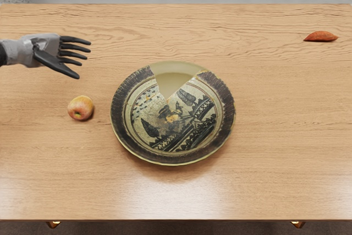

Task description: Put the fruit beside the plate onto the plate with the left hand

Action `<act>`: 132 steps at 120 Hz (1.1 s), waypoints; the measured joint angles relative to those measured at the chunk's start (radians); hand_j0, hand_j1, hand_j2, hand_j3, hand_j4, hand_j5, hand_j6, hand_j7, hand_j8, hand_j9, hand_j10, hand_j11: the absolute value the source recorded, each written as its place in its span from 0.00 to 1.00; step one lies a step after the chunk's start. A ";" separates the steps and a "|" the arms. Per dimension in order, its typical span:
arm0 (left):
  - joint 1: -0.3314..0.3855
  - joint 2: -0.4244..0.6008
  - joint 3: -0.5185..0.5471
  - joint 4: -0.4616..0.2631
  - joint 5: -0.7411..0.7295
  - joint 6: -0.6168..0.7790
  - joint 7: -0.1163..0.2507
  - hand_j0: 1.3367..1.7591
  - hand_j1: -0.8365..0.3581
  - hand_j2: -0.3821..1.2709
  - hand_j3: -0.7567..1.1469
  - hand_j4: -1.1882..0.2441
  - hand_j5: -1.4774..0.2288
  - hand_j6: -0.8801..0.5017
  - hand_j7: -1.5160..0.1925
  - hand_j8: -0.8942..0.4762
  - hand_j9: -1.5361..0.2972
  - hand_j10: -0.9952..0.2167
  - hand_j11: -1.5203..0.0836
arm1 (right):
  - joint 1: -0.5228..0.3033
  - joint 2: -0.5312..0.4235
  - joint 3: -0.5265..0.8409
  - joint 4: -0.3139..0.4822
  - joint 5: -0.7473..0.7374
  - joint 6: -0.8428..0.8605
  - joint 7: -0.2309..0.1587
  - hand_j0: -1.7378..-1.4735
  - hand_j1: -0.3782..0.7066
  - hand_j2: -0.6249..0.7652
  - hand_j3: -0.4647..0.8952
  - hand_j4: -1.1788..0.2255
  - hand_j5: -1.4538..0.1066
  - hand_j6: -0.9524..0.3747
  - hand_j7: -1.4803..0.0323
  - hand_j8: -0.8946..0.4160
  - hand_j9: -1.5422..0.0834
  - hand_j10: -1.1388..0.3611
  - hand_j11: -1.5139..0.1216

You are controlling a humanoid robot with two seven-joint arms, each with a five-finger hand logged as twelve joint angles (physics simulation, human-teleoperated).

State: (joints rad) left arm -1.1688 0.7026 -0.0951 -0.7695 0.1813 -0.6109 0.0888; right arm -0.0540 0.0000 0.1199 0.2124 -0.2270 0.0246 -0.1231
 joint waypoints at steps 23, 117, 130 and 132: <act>-0.049 0.018 0.001 -0.042 0.023 0.000 0.014 0.76 0.74 0.26 0.40 0.65 0.68 0.45 0.70 0.47 0.66 0.61 0.75 | -0.001 0.000 -0.002 -0.005 -0.001 -0.006 0.000 0.30 0.06 0.44 0.34 0.82 0.90 0.69 0.95 0.66 0.92 0.74 0.90; -0.548 0.119 0.484 -0.734 0.438 0.121 0.309 0.76 0.74 0.26 0.40 0.65 0.67 0.45 0.69 0.47 0.66 0.61 0.74 | -0.006 0.000 -0.006 -0.007 -0.002 -0.008 0.000 0.30 0.06 0.44 0.34 0.82 0.90 0.69 0.95 0.66 0.92 0.74 0.90; -0.573 0.102 0.593 -0.766 0.413 0.225 0.322 0.76 0.74 0.26 0.40 0.65 0.67 0.45 0.69 0.46 0.66 0.61 0.74 | -0.006 0.000 -0.006 -0.007 -0.002 -0.008 0.000 0.30 0.06 0.44 0.34 0.82 0.90 0.69 0.95 0.66 0.92 0.74 0.90; -0.576 0.102 0.603 -0.770 0.411 0.238 0.324 0.76 0.74 0.26 0.40 0.65 0.67 0.45 0.69 0.46 0.66 0.61 0.74 | -0.005 0.000 -0.006 -0.007 -0.002 -0.008 0.000 0.30 0.06 0.44 0.34 0.82 0.90 0.69 0.95 0.66 0.92 0.74 0.90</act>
State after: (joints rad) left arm -1.7444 0.8050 0.5082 -1.5391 0.5928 -0.3734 0.4128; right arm -0.0595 0.0000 0.1135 0.2056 -0.2286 0.0169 -0.1231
